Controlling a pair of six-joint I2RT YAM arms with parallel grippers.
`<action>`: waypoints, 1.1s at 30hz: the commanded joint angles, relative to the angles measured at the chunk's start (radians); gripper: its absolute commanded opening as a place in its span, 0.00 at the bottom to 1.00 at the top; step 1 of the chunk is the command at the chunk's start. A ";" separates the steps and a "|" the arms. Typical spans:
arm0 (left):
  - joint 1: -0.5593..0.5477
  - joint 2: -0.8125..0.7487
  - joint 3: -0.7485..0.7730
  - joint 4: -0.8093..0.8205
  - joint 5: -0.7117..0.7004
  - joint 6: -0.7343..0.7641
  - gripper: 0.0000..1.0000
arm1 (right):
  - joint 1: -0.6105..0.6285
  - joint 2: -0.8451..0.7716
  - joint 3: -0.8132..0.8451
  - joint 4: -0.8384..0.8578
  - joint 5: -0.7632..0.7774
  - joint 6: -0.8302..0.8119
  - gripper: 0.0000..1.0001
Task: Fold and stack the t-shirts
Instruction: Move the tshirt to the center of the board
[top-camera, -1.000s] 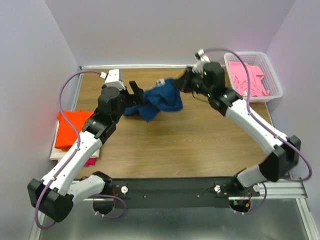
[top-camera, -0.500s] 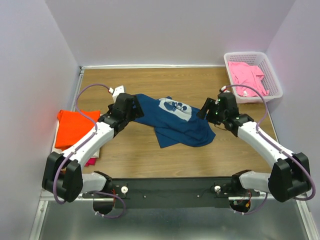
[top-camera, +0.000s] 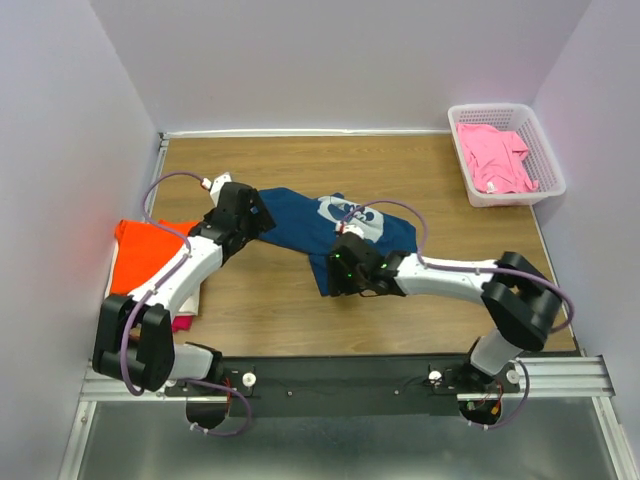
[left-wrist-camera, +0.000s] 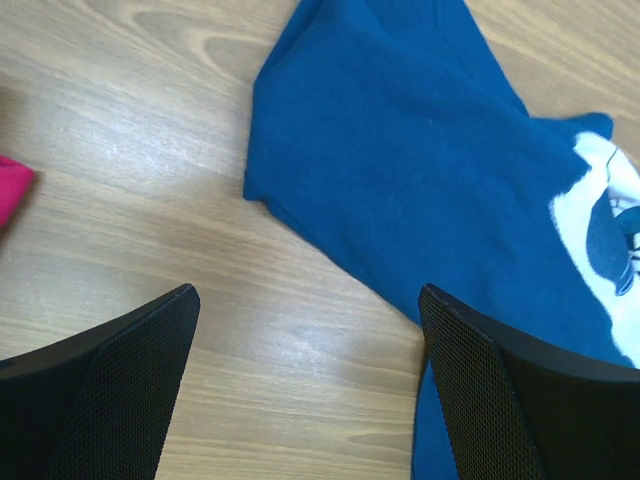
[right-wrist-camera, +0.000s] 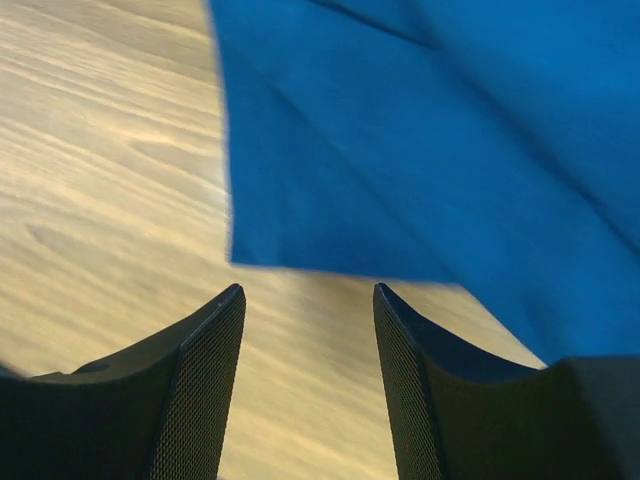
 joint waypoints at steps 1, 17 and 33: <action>0.028 -0.031 0.045 -0.001 0.029 0.017 0.98 | 0.069 0.110 0.111 0.041 0.146 -0.037 0.61; 0.085 -0.065 0.016 0.024 0.092 0.059 0.98 | 0.106 0.192 0.242 0.038 0.362 -0.065 0.57; 0.104 -0.092 -0.003 0.033 0.117 0.083 0.98 | 0.104 0.378 0.400 0.033 0.402 -0.088 0.54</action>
